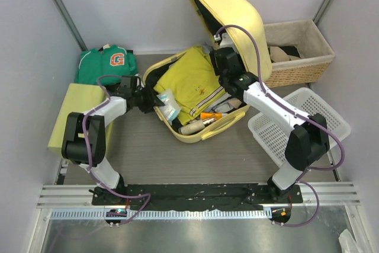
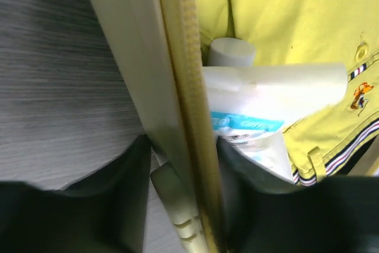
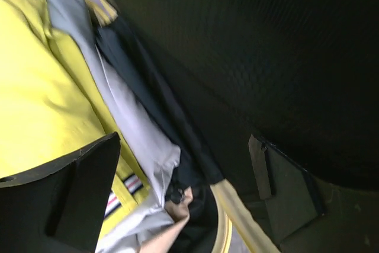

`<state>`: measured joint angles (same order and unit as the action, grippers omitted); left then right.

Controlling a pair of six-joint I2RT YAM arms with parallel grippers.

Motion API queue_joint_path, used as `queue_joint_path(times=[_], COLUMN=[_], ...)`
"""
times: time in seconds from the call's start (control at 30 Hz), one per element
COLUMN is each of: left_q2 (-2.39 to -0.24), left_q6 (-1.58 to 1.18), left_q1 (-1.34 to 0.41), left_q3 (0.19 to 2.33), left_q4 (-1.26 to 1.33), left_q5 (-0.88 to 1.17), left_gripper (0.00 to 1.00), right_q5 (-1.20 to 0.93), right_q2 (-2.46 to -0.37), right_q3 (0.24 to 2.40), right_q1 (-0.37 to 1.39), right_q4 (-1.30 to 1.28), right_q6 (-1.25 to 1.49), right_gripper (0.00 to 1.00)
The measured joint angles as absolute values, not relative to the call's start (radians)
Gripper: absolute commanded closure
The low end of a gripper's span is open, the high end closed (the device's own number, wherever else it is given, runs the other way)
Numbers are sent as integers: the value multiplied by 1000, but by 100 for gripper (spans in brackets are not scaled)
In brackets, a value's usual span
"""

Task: Open, take out, and arrange the luggage
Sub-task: Open the luggage at the center of the board.

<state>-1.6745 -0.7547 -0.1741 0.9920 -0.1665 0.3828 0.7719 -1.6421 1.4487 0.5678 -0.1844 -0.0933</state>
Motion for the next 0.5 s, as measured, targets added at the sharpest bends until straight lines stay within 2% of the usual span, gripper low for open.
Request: queue_joint_path(times=[0.03,0.17,0.3,0.5], left_q2=[-1675,-1675,-1677,-1702], left_q6=[-758,-744,-709,-645], left_q1=[-167,-158,-146,-110], left_q3=[992,1019,1056,1117], left_q4=[-178,-270,-347,-426], left_q5=[384,332,254,243], left_gripper=[83,100,100,100], right_q5=[776,776,774,750], right_q2=[-1645,-1645,-1644,-1631], right_q3=[1443,1435,1428,1413], right_q1=[564,561,556,537], right_q4=[-200,-224,-229,-247], right_q6=[-83,-43,-20,9], right_gripper=[1,1,1,1])
